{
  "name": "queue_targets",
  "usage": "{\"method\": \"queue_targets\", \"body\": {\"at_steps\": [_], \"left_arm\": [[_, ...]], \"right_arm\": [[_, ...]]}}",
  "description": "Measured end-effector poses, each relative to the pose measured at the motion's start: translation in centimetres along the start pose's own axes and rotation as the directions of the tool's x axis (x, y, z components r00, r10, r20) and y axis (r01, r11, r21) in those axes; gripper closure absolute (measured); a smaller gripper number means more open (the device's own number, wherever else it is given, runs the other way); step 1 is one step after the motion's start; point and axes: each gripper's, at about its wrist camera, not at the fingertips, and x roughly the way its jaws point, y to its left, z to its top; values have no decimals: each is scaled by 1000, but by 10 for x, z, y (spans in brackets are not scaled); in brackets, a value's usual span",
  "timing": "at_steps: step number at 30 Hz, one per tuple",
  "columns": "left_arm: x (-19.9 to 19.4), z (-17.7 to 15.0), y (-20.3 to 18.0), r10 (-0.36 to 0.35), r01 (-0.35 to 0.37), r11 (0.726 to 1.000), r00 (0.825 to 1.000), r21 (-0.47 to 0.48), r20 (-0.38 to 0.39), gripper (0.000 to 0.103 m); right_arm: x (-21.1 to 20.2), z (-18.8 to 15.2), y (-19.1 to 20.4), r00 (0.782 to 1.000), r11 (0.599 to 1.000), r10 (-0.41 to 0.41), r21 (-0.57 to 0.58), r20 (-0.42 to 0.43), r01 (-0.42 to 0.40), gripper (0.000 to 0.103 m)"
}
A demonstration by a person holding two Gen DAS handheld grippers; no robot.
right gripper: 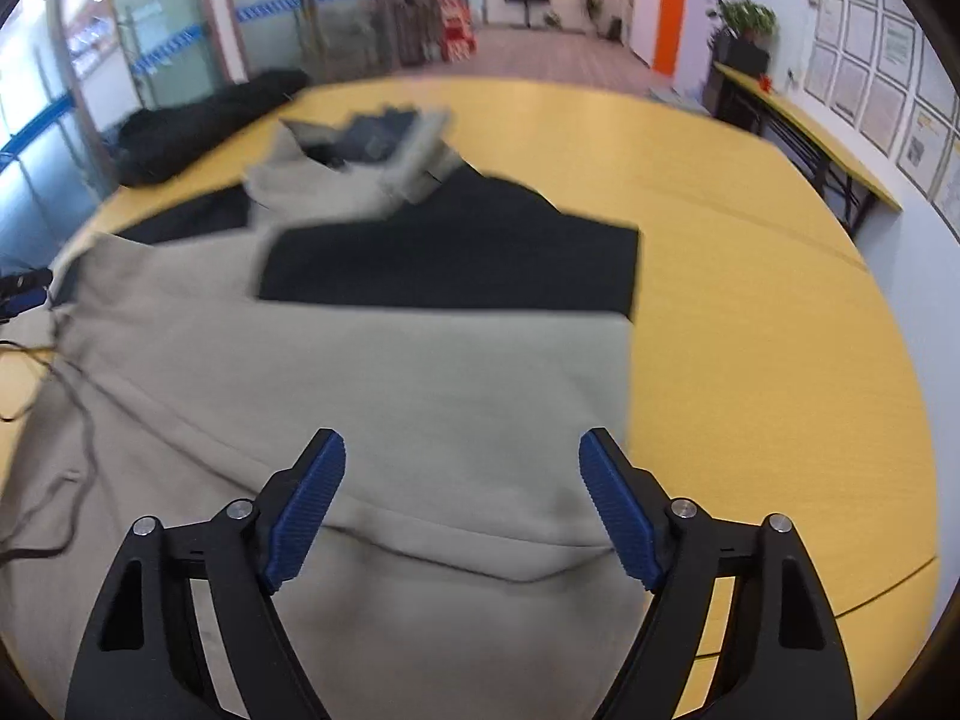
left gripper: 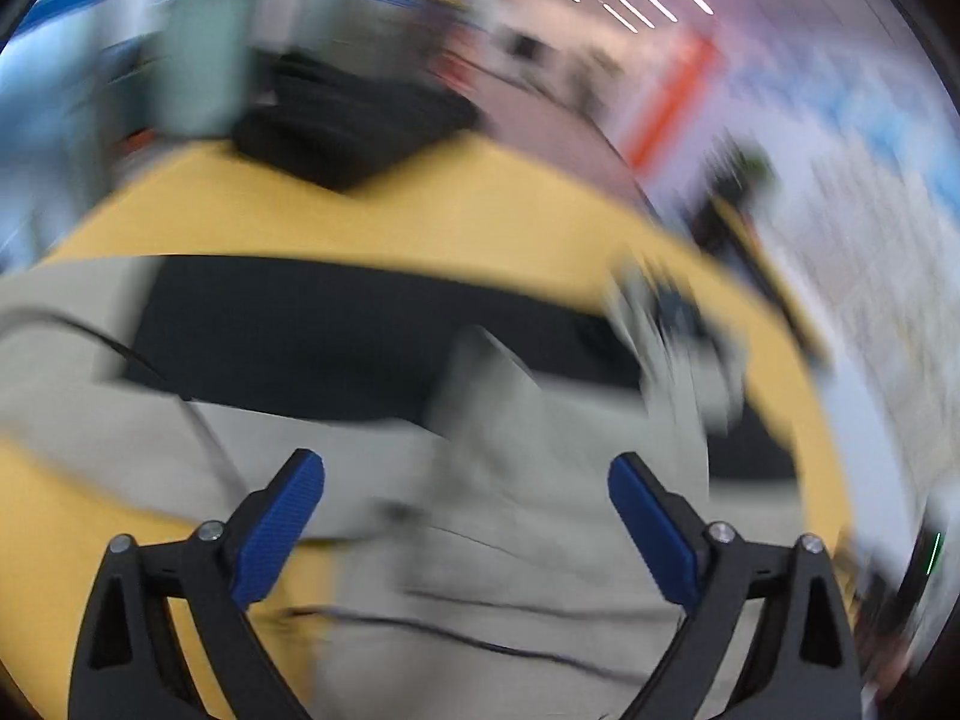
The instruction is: Fold clothes
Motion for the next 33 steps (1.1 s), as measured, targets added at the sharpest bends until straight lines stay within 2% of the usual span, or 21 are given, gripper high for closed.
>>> {"method": "queue_targets", "body": {"at_steps": [1, 2, 3, 5, 8, 9, 10, 13, 14, 16, 18, 19, 20, 21, 22, 24, 26, 29, 31, 33], "left_arm": [[-14, 9, 30, 10, -7, 995, 1000, -100, 23, 0], [-26, 18, 64, 22, -13, 978, 999, -207, 39, 0], [-38, 26, 99, 36, -17, 950, 998, -312, 54, 0], [-46, 33, 158, 79, -47, 876, 996, -479, 47, 0], [-46, 37, 245, 116, -50, 738, 992, -673, 52, 0], [-43, 39, 268, 139, -73, 704, 990, -707, 36, 0], [-38, 42, 283, 151, -93, 693, 988, -715, 18, 0], [-14, 49, 315, 163, -143, 711, 986, -688, -37, 0], [-7, 50, 323, 156, -151, 716, 986, -681, -55, 0], [-7, 55, 325, 163, -132, 756, 987, -641, -12, 1], [-4, 55, 330, 136, -119, 764, 990, -635, -21, 9], [-5, 53, 333, 141, -119, 757, 990, -643, -17, 24], [-6, 50, 337, 143, -121, 747, 990, -654, -20, 48], [-5, 47, 342, 136, -123, 735, 990, -666, -32, 63], [-6, 43, 347, 126, -115, 726, 992, -678, -33, 83], [-9, 35, 357, 99, -85, 712, 995, -698, -20, 88], [-16, 30, 360, 96, -65, 716, 995, -695, 6, 95], [-32, 34, 346, 100, -19, 731, 992, -682, 80, 99], [-52, 48, 314, 88, 25, 779, 985, -627, 149, 99], [-69, 63, 278, 45, 77, 827, 979, -557, 201, 100]], "right_arm": [[-10, 3, 19, 1000, 1000, 15, -27, 20, -15, 19], [-19, 6, 33, 999, 998, 29, -48, 31, -27, 19], [-26, 8, 46, 998, 997, 43, -67, 36, -41, 19], [-32, 12, 74, 997, 994, 71, -87, 42, -67, 19], [-25, 17, 119, 994, 990, 102, -99, 32, -98, 18], [-20, 19, 134, 994, 989, 109, -99, 23, -106, 18], [-19, 20, 151, 993, 989, 115, -98, 13, -114, 18], [34, 26, 210, 988, 982, 151, -108, -17, -152, 18], [32, 24, 227, 987, 979, 161, -123, -25, -163, 18], [16, 22, 247, 983, 969, 178, -166, -41, -182, 18], [11, 20, 262, 979, 961, 194, -186, -59, -202, 18], [8, 19, 268, 977, 959, 203, -187, -67, -212, 18], [11, 19, 273, 975, 958, 209, -182, -75, -219, 18], [14, 18, 276, 973, 959, 215, -173, -83, -226, 18], [15, 17, 277, 972, 961, 217, -158, -88, -229, 18], [15, 16, 277, 970, 964, 222, -128, -95, -233, 18], [12, 14, 276, 969, 966, 225, -109, -98, -235, 18], [-4, 12, 274, 972, 967, 217, -114, -93, -227, 18], [-13, 12, 266, 974, 969, 214, -104, -80, -222, 18], [-23, 13, 252, 976, 973, 212, -82, -54, -216, 18]]}}
